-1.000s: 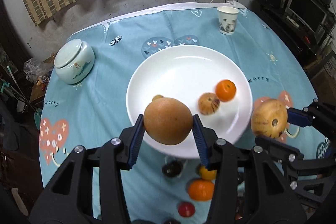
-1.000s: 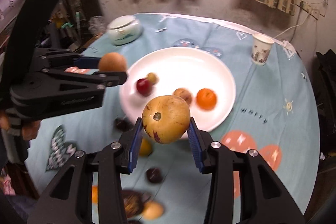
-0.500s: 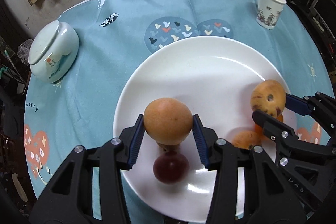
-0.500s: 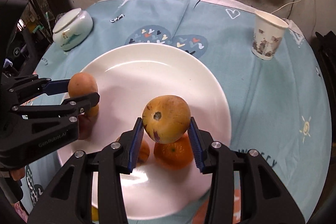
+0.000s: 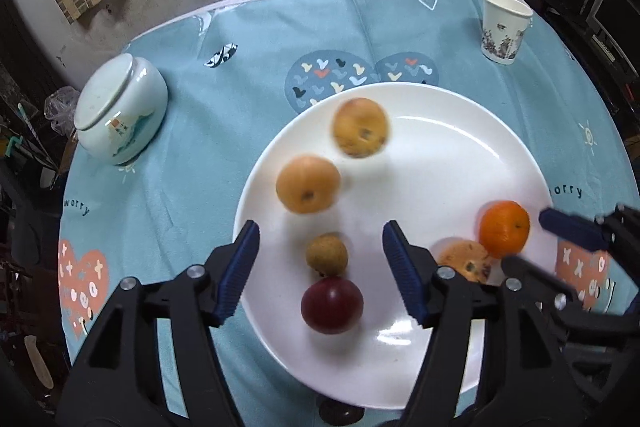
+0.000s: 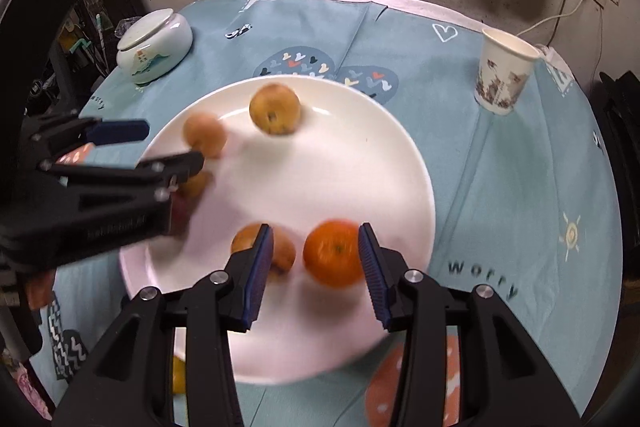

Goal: Organize fruits
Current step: 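Open both tools to set the grapefruit and pepino on the plate, then move both open tools back over the fruit cluster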

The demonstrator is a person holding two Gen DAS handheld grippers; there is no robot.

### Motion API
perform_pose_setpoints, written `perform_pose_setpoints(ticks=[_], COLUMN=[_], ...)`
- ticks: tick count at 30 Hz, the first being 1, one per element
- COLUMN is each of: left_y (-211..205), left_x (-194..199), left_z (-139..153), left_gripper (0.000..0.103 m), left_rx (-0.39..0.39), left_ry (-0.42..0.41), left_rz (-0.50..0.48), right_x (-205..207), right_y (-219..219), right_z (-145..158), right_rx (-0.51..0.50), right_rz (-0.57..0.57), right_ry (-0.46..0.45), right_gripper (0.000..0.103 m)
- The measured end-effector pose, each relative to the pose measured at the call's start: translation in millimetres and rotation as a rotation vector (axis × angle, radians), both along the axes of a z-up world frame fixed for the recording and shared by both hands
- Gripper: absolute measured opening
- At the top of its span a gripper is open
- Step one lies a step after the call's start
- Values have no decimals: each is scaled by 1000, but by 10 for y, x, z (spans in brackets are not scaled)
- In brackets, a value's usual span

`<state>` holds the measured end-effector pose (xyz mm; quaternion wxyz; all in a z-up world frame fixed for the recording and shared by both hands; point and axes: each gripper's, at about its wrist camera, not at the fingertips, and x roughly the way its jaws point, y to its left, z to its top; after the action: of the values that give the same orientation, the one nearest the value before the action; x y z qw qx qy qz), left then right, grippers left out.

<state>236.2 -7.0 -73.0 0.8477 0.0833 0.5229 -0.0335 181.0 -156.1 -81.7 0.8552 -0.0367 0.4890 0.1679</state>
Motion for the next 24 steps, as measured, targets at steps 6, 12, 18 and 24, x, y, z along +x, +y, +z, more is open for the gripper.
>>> perform_pose_setpoints(ticks=[6,12,18,24], left_y=[-17,141,444,640], left_x=[-294,-990,-1682,-2301], left_z=[315,468,296,57], left_gripper=[65,74,76,79], left_rx=[-23,-65,-88,-78], left_ry=[-62,-84,-27,47], left_rz=[-28,-44,0,-9], right_x=[-645,-1390,-1954,-2373], right_y=[-185,-520,-699,-565], right_z=[107,43,-144,-191], right_rx=[82,175,166,86], right_rz=[-28,-102,-148,-43], right_ry=[-5,26,71,64], right_gripper=[45,50,66,66])
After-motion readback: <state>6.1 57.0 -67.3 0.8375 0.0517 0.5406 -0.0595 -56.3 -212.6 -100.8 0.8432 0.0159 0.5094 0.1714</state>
